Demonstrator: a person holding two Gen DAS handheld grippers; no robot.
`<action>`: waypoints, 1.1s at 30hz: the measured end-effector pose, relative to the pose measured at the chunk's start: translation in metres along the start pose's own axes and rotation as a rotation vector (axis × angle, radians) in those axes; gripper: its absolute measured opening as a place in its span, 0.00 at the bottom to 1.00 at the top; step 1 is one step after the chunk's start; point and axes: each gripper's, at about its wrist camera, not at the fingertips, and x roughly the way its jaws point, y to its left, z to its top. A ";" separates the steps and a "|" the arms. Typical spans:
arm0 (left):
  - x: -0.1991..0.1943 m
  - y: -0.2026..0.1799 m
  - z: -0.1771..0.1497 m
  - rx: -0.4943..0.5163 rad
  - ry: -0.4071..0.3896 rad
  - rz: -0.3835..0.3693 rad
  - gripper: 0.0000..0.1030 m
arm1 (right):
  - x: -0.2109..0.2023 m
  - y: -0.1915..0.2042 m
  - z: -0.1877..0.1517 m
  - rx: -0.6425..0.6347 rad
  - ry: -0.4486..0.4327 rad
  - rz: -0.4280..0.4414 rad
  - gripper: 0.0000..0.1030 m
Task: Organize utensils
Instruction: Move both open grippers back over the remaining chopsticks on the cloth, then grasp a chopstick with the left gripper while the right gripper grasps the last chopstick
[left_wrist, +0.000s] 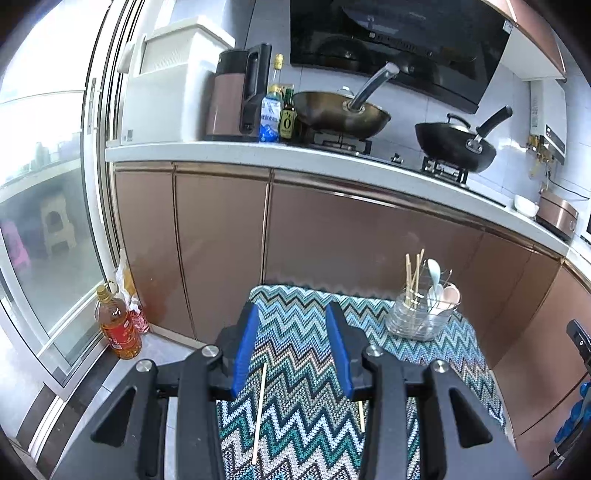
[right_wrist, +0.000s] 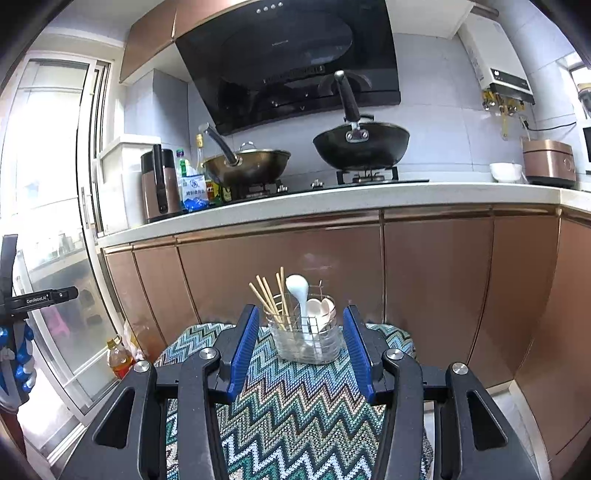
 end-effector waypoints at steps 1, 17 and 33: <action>0.004 0.001 -0.001 -0.001 0.009 0.002 0.35 | 0.004 0.001 -0.002 0.000 0.010 0.002 0.45; 0.075 0.023 -0.022 -0.017 0.147 0.054 0.35 | 0.069 0.014 -0.025 -0.007 0.133 0.033 0.45; 0.169 0.040 -0.055 -0.012 0.368 0.047 0.35 | 0.178 0.049 -0.065 -0.050 0.350 0.131 0.45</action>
